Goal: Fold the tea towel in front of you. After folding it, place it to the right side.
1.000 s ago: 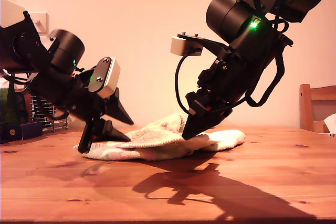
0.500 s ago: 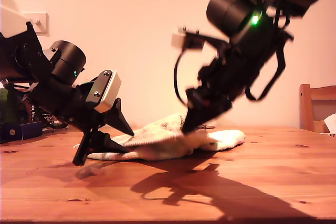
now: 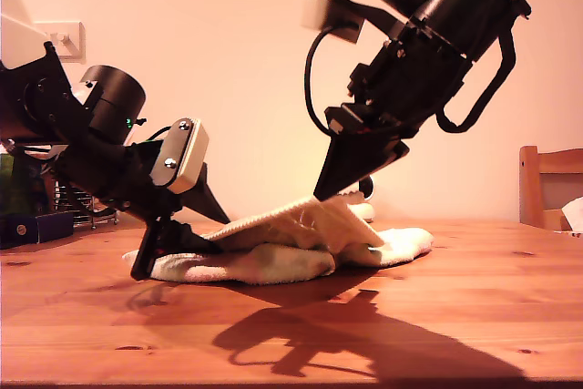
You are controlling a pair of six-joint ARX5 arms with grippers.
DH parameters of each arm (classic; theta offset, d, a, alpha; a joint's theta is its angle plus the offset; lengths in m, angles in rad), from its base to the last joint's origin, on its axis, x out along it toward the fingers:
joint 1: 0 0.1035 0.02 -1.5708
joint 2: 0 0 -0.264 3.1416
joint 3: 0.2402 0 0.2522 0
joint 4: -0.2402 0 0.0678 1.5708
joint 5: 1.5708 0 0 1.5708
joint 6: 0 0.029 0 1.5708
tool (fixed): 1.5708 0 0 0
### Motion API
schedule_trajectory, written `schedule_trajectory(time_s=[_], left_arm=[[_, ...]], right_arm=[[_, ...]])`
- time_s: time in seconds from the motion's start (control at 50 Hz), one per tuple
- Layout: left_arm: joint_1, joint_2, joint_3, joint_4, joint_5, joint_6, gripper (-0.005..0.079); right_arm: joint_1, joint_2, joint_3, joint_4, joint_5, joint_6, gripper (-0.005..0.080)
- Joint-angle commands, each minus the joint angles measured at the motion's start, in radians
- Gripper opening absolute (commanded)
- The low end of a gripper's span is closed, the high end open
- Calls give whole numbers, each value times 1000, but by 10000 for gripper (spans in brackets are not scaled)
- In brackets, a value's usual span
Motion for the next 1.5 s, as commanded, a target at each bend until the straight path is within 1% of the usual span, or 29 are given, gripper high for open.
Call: schedule_trajectory(time_s=[0.0, 0.06, 0.1, 0.22, 0.24, 0.26, 0.36, 0.46, 0.56, 0.66, 0.82, 0.84, 0.88, 0.9, 0.98, 1.02, 1.04, 1.16, 1.18, 1.22, 1.26, 1.28, 1.34, 1.48], left_arm=[[9, 34, -5, 5, -10, 5, 316], [16, 34, -5, 5, -26, 5, 264], [20, 34, -5, 5, -37, 5, 215], [21, 34, -5, 6, -55, 5, -7], [21, 34, -5, 6, -59, 5, -32], [21, 33, -5, 5, -63, 4, -20], [5, 32, -5, 4, -98, -2, -20], [-20, 10, -5, 12, -131, -62, -20], [-48, -29, 0, 54, -142, -165, -21], [-77, -60, 29, 68, -162, -235, -21], [-123, -62, 137, 62, -214, -310, -21], [-129, -62, 151, 58, -214, -345, -21], [-145, -62, 186, 44, -209, -359, -21], [-152, -62, 203, 33, -206, -415, -21], [-186, -62, 276, -35, -206, -481, -21], [-204, -62, 310, -73, -203, -485, -21], [-212, -62, 325, -91, -203, -513, -21], [-252, -62, 390, -177, -203, -579, -21], [-257, -62, 396, -188, -203, -579, -21], [-265, -62, 405, -211, -203, -618, -21], [-272, -62, 411, -235, -201, -622, -21], [-276, -62, 414, -249, -198, -652, -21], [-286, -62, 418, -286, -183, -681, -21], [-323, -63, 419, -347, -143, -726, -21]], right_arm=[[5, 7, -3, 4, -3, 4, -11], [5, 6, -3, 2, -3, 3, -11], [4, 6, -3, 3, -3, 4, -11], [3, 6, -3, 18, 0, 1, -11], [3, 6, -3, 23, 0, -1, -11], [3, 6, -3, 27, 1, 0, -11], [2, 6, -3, 32, 8, 0, -11], [2, 6, -3, 40, 28, -2, -11], [2, 6, -3, 91, 38, -1, -11], [2, 6, -2, 176, 89, 0, -11], [-12, 6, 2, 305, 201, 1, -11], [-15, 6, 2, 320, 229, 1, -11], [-24, 6, 3, 341, 261, 0, -11], [-28, 6, 7, 344, 277, 0, -11], [-63, 6, 27, 329, 318, 0, -11], [-78, 6, 40, 312, 335, 0, -11], [-84, 6, 50, 301, 343, 0, -11], [-142, 2, 110, 227, 348, -3, -11], [-150, -1, 125, 214, 348, -5, -11], [-167, -6, 145, 189, 348, -9, -11], [-181, -16, 165, 172, 348, -9, -11], [-187, -23, 174, 157, 348, -9, -11], [-207, -45, 201, 121, 346, -15, -11], [-227, -116, 231, 34, 339, -61, -11]])
